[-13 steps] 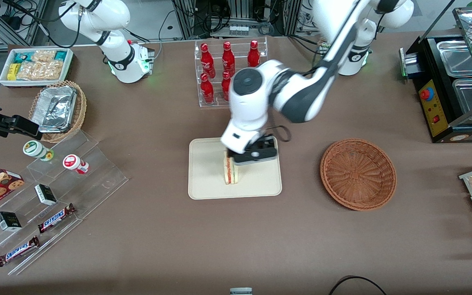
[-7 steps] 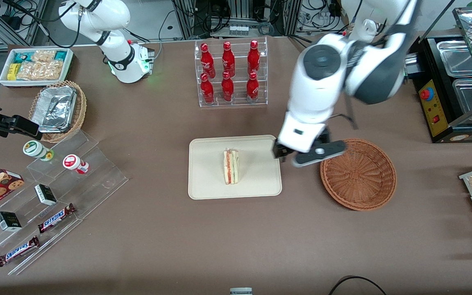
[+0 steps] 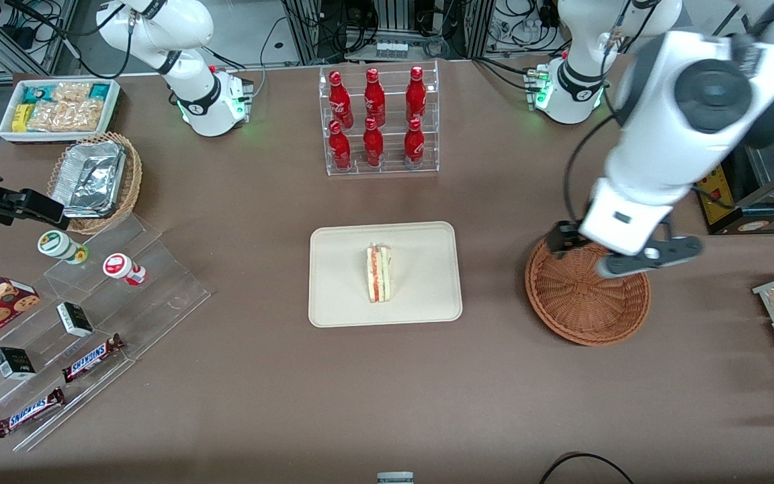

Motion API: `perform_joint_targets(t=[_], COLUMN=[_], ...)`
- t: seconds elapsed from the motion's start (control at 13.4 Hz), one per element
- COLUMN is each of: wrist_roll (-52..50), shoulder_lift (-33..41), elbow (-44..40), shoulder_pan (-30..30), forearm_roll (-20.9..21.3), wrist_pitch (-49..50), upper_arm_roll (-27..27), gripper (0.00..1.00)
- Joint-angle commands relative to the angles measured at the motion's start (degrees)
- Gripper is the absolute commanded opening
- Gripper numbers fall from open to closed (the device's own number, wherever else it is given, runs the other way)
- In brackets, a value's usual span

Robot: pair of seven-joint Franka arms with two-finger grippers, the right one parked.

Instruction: Place sandwich from basket to tray

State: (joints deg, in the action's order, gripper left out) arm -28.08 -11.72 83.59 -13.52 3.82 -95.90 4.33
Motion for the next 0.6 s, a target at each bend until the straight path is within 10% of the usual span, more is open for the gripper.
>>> perform_joint_targets(t=[0.0, 0.52], wrist_roll=[8.1, 19.2], shoulder_lift=[4.8, 14.5], elbow=[4.7, 14.6], shoulder_pan=[4.6, 12.9], forearm_roll=[-2.2, -4.5], wrist_pitch=[1.1, 0.5], upper_arm_roll=[0.7, 0.5], gripper=[1.0, 1.0])
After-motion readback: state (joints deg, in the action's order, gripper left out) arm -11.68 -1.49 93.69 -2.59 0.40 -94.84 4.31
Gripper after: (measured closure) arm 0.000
